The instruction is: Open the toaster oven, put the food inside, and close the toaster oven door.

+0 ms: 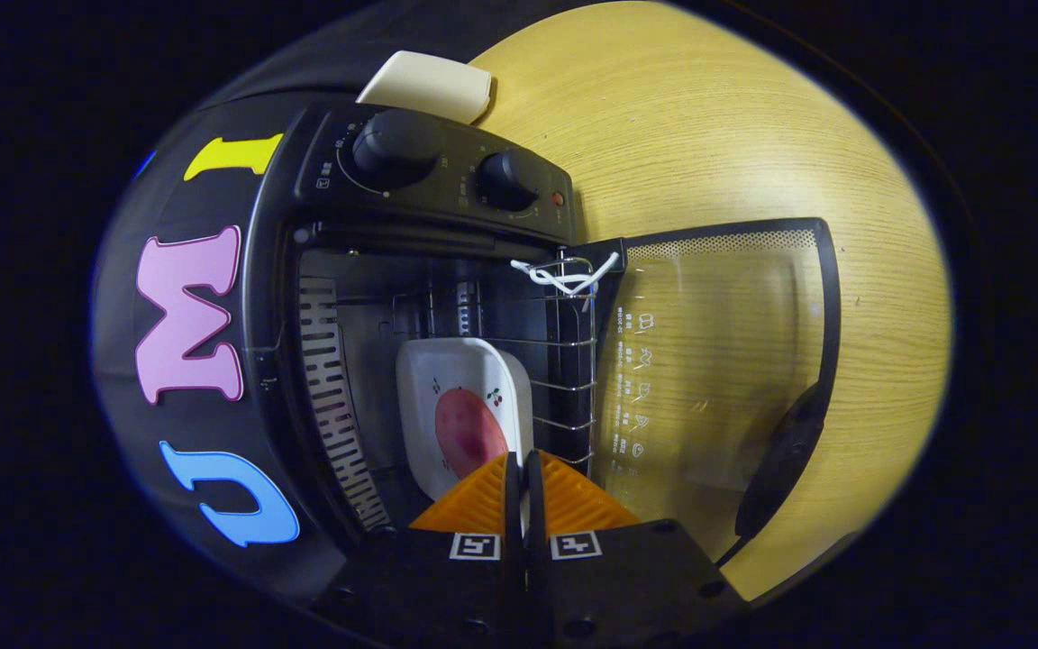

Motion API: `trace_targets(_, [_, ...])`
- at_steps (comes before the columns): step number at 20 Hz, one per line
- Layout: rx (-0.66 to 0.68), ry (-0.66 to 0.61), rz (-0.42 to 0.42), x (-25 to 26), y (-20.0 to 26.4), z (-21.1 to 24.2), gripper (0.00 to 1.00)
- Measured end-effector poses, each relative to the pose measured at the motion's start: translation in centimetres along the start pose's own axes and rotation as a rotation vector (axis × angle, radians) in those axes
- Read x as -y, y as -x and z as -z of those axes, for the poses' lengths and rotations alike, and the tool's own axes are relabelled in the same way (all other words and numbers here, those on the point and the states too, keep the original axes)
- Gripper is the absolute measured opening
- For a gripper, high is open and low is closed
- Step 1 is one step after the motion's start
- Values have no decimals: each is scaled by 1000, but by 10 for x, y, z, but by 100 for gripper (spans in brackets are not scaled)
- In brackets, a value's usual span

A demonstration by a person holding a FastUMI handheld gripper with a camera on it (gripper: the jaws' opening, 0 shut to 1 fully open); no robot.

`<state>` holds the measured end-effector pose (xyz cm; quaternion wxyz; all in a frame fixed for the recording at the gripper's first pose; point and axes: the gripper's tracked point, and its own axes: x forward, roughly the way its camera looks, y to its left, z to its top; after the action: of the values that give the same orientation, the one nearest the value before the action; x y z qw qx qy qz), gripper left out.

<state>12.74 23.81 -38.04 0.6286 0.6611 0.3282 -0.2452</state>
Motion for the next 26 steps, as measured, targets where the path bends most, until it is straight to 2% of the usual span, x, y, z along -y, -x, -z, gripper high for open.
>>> trace_targets(2, [-31, -8, -14, -2, -1, 6, 11])
trace_targets(3, [-37, -7, -17, -3, 1, 6, 26])
trace_targets(4, [-48, -10, -24, -6, 3, 8, 34])
trace_targets(6, [-79, -6, -44, -10, 10, 10, 56])
trace_targets(7, [-96, 3, -42, -8, 15, 11, 76])
trace_targets(9, [-116, 25, -47, -6, 26, 8, 97])
trace_targets(11, [-133, 79, -65, -4, 42, 5, 99])
trace_targets(13, [-152, 186, -90, -6, 60, 2, 99])
trace_targets(18, [-206, 626, -220, -10, 108, 7, 98])
trace_targets(21, [-179, 893, -269, -2, 129, 1, 98])
trace_targets(23, [-163, 984, -287, 2, 139, -4, 98])
trace_targets(26, [-173, 1036, -271, 16, 148, -7, 98])
